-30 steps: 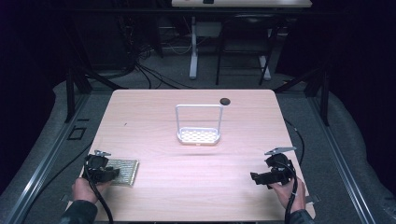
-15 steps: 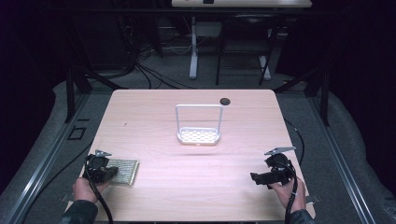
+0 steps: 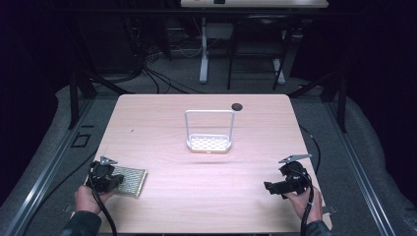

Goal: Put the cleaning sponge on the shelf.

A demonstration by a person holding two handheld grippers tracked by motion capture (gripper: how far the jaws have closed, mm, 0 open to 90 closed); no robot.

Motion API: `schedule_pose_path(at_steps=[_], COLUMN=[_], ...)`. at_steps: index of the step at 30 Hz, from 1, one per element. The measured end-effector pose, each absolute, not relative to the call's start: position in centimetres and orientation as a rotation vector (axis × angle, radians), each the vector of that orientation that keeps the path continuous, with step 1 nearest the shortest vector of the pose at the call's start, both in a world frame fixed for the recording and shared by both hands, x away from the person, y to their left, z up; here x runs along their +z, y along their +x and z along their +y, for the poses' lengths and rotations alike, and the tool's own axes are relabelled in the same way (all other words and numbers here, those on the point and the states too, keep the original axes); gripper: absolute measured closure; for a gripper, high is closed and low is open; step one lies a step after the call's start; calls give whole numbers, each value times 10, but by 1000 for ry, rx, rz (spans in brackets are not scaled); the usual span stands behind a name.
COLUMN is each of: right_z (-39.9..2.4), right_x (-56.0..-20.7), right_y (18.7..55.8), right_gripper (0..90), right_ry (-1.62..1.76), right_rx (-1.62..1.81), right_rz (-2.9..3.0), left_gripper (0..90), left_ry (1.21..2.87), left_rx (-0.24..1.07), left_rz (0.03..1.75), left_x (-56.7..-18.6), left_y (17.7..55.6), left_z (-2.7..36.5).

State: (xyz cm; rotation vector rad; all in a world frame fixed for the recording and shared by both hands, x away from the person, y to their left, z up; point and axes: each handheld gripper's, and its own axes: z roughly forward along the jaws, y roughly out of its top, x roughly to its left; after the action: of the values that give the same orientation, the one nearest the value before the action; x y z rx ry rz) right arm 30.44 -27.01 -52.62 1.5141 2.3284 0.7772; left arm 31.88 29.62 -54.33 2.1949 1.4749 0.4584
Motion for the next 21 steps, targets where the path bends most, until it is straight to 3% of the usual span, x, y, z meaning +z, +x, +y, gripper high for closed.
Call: schedule_pose_path(at_steps=[21], right_z=[-270], right_x=[-526], right_y=[305], right_gripper=[54], right_ry=[1516], right_rx=[769], right_rz=[2328], left_gripper=[895], left_ry=[2182], left_rx=[473], left_rz=[1420], left_x=[-530], left_y=[311], left_z=[290])
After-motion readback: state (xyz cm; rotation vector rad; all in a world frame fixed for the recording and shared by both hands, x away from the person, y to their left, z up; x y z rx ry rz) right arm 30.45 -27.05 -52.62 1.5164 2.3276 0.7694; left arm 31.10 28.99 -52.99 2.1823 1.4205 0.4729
